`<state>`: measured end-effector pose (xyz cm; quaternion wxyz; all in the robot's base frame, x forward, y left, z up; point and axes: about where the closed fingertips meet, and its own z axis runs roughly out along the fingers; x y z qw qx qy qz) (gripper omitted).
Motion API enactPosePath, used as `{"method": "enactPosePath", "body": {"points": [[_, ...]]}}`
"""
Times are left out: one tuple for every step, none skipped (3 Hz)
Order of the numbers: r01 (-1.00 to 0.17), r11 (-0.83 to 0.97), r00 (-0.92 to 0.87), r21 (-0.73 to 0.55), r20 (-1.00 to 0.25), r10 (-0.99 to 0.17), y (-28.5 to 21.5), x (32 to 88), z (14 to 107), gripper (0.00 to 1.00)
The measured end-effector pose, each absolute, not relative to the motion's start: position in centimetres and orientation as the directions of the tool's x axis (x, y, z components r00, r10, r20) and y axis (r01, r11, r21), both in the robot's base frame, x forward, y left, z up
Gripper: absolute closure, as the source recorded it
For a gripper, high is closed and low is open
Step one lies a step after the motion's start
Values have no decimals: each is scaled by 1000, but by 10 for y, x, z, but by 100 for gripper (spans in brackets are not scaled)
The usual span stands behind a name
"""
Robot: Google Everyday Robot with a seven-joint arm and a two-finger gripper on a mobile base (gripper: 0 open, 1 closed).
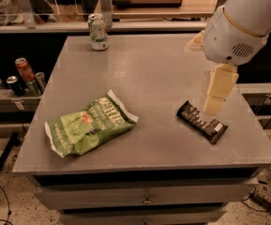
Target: Pick green jalapeno chip bag
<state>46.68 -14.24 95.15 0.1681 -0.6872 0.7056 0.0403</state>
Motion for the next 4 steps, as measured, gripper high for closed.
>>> {"method": "enactPosePath", "body": {"points": [[-989, -80, 121, -129, -356, -927, -90, 478, 930, 0], [-973, -197, 229, -120, -411, -882, -42, 479, 915, 0], [-940, -315, 340, -134, -467, -816, 7, 473, 904, 0], [-900, -401, 432, -172, -481, -763, 45, 468, 896, 0]]}}
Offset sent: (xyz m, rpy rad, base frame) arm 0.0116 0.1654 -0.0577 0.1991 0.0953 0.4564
